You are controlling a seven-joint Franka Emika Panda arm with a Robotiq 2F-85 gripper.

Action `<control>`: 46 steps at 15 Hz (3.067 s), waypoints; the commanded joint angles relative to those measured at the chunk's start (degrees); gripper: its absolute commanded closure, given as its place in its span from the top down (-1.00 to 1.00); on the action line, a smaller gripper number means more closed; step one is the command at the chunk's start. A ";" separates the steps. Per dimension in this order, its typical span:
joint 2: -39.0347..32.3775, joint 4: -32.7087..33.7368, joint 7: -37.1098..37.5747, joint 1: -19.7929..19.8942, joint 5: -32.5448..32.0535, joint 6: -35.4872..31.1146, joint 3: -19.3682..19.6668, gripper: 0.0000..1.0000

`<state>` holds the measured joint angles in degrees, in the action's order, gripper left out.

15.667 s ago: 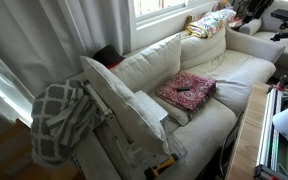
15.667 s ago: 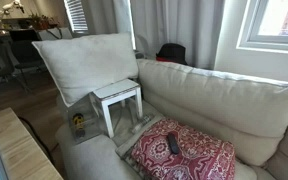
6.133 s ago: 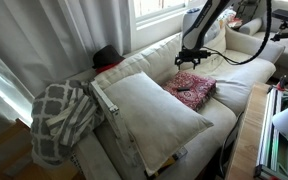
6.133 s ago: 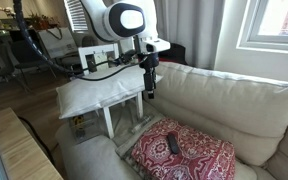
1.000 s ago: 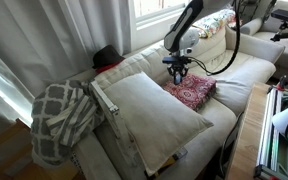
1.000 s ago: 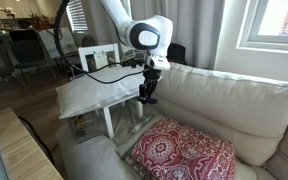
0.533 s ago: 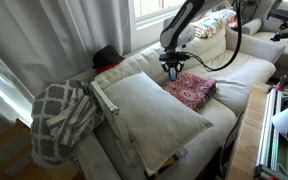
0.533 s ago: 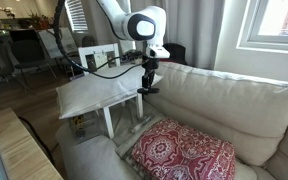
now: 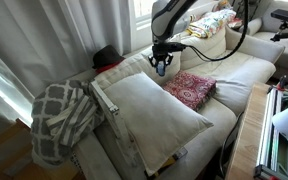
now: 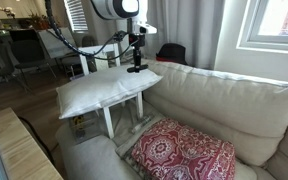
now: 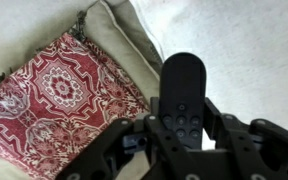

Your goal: Place the pillow flat on the seat of the wooden chair then put the remote control on it

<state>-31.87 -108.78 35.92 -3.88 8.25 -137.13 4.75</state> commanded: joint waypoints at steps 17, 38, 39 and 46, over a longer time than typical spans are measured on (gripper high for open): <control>-1.85 4.13 -21.72 -2.79 3.19 8.80 -11.09 -0.65; 3.70 5.75 -23.81 1.88 7.87 9.48 -7.42 1.00; 5.17 6.18 -23.79 2.49 7.76 9.48 -6.68 1.00; 19.26 6.23 -32.46 7.62 12.39 10.78 -6.67 1.00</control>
<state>-18.21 -100.62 7.69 2.07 17.60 -129.46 -1.33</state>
